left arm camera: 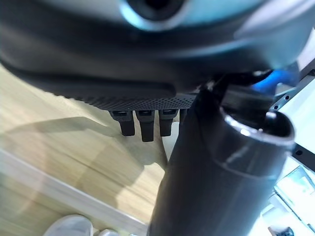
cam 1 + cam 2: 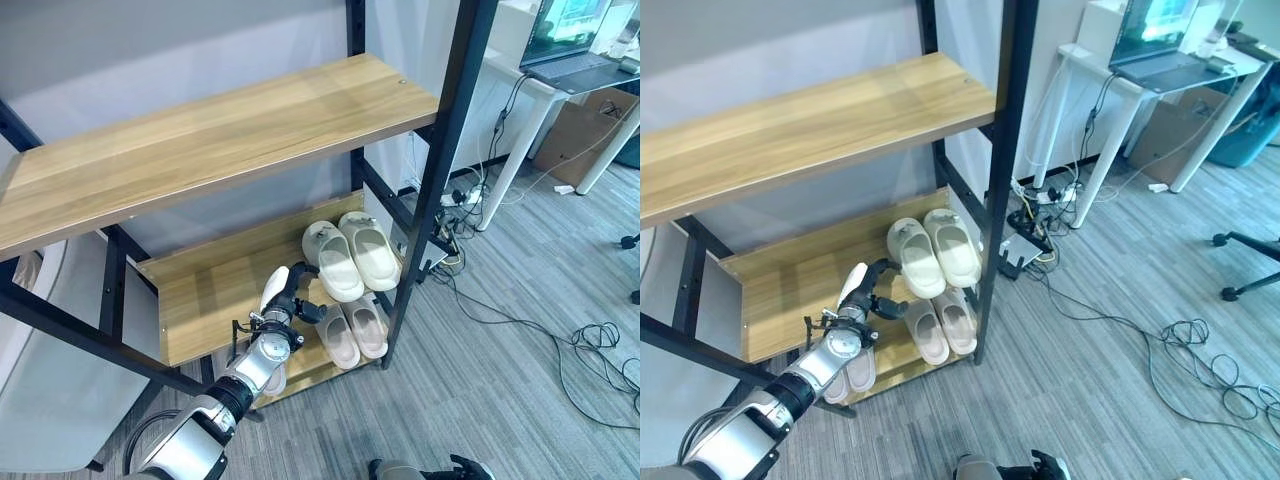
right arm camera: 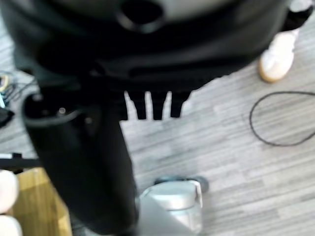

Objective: Arrange the slippers neatly on the shoe rack.

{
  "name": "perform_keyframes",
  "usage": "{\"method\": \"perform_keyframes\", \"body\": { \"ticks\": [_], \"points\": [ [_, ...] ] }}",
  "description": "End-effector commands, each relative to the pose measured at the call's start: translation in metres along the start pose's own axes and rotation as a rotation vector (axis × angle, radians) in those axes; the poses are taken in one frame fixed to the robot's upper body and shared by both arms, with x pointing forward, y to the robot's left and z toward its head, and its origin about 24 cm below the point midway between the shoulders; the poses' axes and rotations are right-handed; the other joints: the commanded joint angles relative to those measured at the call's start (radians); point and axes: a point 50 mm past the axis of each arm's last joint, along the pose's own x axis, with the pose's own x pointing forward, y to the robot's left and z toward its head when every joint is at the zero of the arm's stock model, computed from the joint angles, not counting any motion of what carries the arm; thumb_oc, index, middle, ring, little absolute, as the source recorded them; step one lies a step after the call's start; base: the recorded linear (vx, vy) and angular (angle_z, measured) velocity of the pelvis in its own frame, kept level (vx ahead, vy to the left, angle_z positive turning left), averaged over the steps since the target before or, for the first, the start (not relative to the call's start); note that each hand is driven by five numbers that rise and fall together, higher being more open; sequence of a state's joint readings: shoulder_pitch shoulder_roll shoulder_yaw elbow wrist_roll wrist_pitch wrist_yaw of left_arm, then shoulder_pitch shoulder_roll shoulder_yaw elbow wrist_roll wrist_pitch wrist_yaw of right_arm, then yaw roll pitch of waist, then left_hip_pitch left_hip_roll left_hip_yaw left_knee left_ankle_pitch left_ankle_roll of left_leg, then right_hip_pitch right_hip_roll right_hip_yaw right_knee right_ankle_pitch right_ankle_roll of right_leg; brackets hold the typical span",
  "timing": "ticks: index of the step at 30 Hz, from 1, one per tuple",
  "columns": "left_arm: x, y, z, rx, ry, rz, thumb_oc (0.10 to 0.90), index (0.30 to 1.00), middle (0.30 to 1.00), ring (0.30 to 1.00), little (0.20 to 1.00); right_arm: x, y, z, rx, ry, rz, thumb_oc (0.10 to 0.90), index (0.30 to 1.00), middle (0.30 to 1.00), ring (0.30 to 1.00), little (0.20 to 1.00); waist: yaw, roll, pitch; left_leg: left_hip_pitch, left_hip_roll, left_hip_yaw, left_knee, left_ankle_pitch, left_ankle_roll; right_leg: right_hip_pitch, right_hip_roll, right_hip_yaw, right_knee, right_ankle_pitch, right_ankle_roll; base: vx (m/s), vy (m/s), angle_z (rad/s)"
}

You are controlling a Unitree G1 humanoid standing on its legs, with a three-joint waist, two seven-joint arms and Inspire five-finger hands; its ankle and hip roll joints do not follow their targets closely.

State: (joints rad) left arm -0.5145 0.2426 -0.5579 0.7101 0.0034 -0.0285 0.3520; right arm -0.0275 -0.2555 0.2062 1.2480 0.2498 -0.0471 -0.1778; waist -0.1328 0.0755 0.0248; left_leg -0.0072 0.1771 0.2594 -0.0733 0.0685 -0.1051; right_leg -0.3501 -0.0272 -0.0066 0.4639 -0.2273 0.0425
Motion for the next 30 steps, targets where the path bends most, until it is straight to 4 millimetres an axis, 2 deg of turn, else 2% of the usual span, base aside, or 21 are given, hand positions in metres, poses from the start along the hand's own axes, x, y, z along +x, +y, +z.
{"method": "perform_keyframes", "body": {
  "ticks": [1,4,10,15,18,25,30],
  "points": [
    [-0.006,-0.002,0.016,-0.08,-0.123,-0.037,0.8,0.9,0.9,0.9,0.9,0.0,0.011,0.001,0.035,0.016,0.026,0.8,0.9,0.9,0.9,0.9,-0.021,-0.064,-0.034,0.048,-0.085,-0.056,-0.014,-0.098,0.032,0.302,-0.051,-0.092,-0.551,0.255,0.106,-0.05,0.018,0.06],
    [-0.015,0.013,0.013,-0.079,-0.156,-0.02,0.8,0.9,0.9,0.9,0.9,-0.002,0.011,-0.007,0.042,0.039,0.04,0.8,0.9,0.9,0.9,0.9,-0.006,-0.076,-0.045,0.051,-0.085,-0.062,-0.014,-0.097,0.032,0.309,-0.055,-0.101,-0.551,0.258,0.107,-0.05,0.022,0.12],
    [-0.032,0.027,-0.003,-0.054,-0.155,-0.02,0.8,0.9,0.9,0.9,0.9,-0.004,0.014,-0.016,0.035,0.066,0.068,0.8,0.9,0.9,0.9,0.9,0.014,-0.098,-0.068,0.058,-0.089,-0.071,-0.014,-0.099,0.034,0.325,-0.058,-0.118,-0.551,0.261,0.108,-0.03,0.032,0.07],
    [-0.042,0.051,0.004,-0.037,-0.234,0.009,0.8,0.9,0.9,0.9,0.9,-0.006,0.016,-0.025,0.03,0.087,0.082,0.8,0.9,0.9,0.9,0.9,0.035,-0.112,-0.077,0.055,-0.094,-0.083,-0.014,-0.1,0.037,0.33,-0.066,-0.138,-0.551,0.268,0.114,-0.05,0.05,0.15],
    [-0.058,0.067,0.015,-0.156,-0.319,-0.026,0.8,0.9,0.9,0.9,0.9,-0.008,0.022,-0.031,0.002,0.099,0.106,0.8,0.9,0.9,0.9,0.9,0.055,-0.118,-0.077,0.051,-0.1,-0.095,-0.014,-0.098,0.04,0.334,-0.074,-0.148,-0.551,0.276,0.118,-0.06,0.056,0.15],
    [-0.087,0.08,0.008,-0.304,-0.333,-0.12,0.8,0.9,0.9,0.9,0.9,-0.01,0.029,-0.034,-0.024,0.101,0.134,0.8,0.9,0.9,0.9,0.9,0.078,-0.123,-0.074,0.053,-0.113,-0.11,-0.014,-0.097,0.048,0.347,-0.086,-0.166,-0.551,0.282,0.123,-0.04,0.052,0.18],
    [-0.107,0.082,-0.012,-0.312,-0.248,-0.206,0.8,0.9,0.9,0.9,0.9,-0.011,0.034,-0.032,-0.066,0.086,0.172,0.8,0.9,0.9,0.9,0.9,0.097,-0.136,-0.072,0.06,-0.126,-0.127,-0.014,-0.101,0.057,0.365,-0.095,-0.183,-0.551,0.283,0.125,-0.02,0.042,0.14]
  ]
}}
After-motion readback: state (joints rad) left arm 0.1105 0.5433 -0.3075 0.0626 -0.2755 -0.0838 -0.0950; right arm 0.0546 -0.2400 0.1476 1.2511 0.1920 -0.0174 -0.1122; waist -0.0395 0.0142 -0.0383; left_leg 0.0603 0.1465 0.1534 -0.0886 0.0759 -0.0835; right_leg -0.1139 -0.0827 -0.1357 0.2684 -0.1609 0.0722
